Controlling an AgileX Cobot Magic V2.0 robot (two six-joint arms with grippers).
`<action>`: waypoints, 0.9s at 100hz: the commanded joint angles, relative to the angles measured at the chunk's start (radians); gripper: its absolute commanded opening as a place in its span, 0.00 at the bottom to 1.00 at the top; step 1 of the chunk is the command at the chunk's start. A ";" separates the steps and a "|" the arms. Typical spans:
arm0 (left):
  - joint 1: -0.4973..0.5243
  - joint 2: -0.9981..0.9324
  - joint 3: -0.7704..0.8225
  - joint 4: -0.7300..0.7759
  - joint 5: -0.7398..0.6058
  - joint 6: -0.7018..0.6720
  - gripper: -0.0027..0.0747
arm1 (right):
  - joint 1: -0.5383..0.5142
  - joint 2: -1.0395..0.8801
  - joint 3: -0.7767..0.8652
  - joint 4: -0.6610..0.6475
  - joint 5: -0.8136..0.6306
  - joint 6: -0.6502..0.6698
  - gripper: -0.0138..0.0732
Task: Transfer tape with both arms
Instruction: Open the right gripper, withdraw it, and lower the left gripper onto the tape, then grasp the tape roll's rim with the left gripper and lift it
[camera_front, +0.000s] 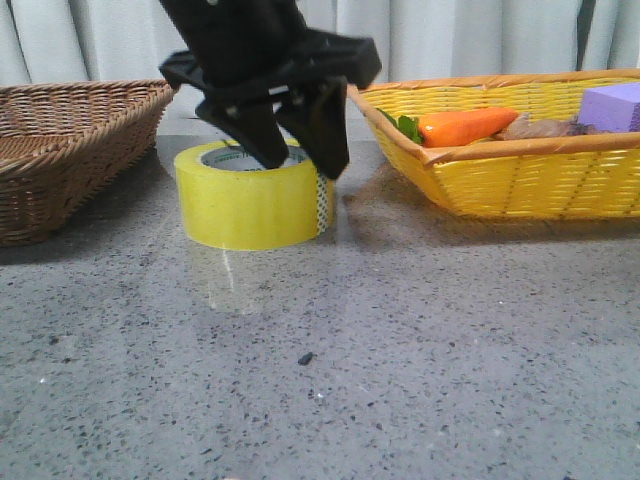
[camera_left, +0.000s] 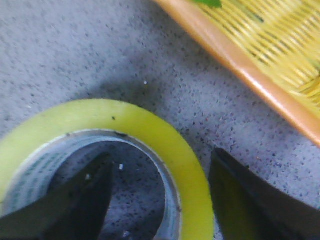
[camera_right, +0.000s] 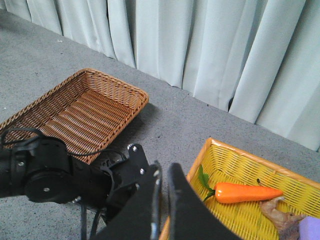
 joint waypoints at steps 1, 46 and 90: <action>-0.007 -0.026 -0.028 -0.008 -0.029 0.000 0.53 | -0.004 -0.023 -0.023 -0.025 0.015 -0.008 0.07; -0.007 -0.003 -0.034 -0.015 -0.029 0.000 0.23 | -0.004 -0.023 -0.023 -0.025 0.015 -0.008 0.07; -0.007 -0.119 -0.079 0.051 0.062 0.026 0.01 | -0.004 -0.023 -0.023 -0.027 0.016 -0.008 0.07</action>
